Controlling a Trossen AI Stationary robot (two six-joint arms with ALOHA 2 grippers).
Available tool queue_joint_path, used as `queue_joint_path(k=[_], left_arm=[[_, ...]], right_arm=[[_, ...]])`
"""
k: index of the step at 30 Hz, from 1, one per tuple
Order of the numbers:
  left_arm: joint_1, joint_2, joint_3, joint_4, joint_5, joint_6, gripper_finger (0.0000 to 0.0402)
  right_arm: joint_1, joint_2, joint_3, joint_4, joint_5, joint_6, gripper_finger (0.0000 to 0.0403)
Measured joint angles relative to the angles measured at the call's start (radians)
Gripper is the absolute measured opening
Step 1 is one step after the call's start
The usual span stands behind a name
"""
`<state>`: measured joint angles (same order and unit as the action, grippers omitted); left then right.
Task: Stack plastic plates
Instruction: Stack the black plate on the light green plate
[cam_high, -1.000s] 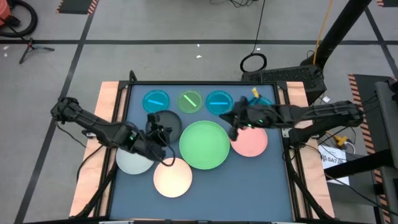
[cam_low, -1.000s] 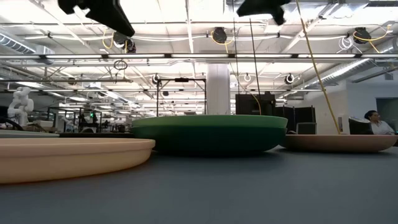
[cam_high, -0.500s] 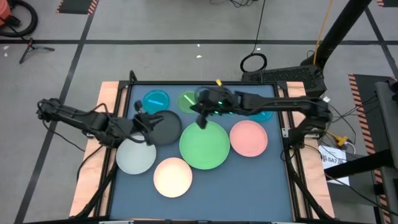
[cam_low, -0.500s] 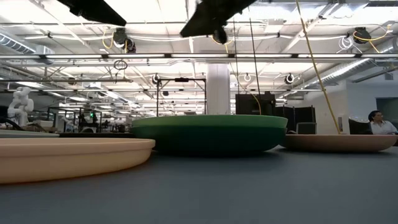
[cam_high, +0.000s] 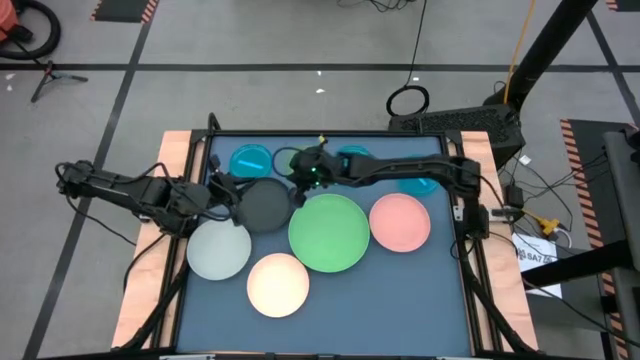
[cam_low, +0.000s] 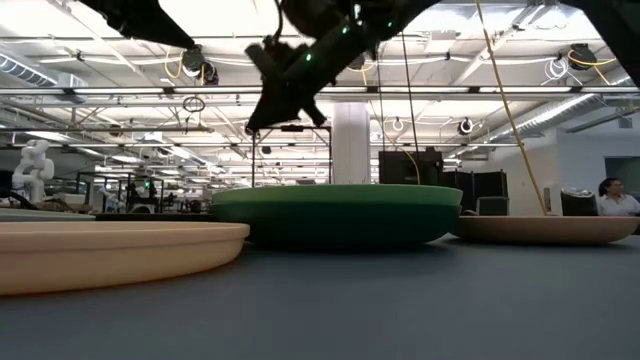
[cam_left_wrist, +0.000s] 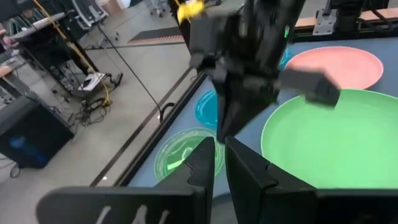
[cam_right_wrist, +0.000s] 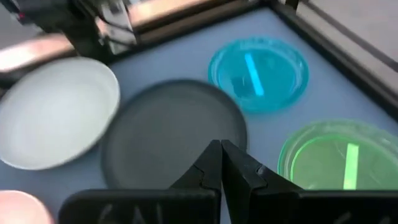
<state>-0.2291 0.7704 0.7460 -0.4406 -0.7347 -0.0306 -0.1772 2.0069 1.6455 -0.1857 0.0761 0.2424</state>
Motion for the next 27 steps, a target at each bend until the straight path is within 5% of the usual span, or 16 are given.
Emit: queue_joint_path(k=[8, 20, 27], left_arm=[[0.0, 0.0, 0.0, 0.002, -0.009, 0.059, 0.0047], [0.0, 0.0, 0.0, 0.004, -0.066, 0.078, 0.0047], [0.0, 0.0, 0.0, 0.0, -0.067, 0.077, 0.0047]], right_arm=[[-0.008, 0.091, 0.006, 0.113, 0.023, -0.004, 0.0], [-0.037, 0.311, 0.431, -0.263, -0.004, 0.036, 0.0], [-0.039, 0.35, 0.489, -0.381, 0.001, 0.163, 0.004]])
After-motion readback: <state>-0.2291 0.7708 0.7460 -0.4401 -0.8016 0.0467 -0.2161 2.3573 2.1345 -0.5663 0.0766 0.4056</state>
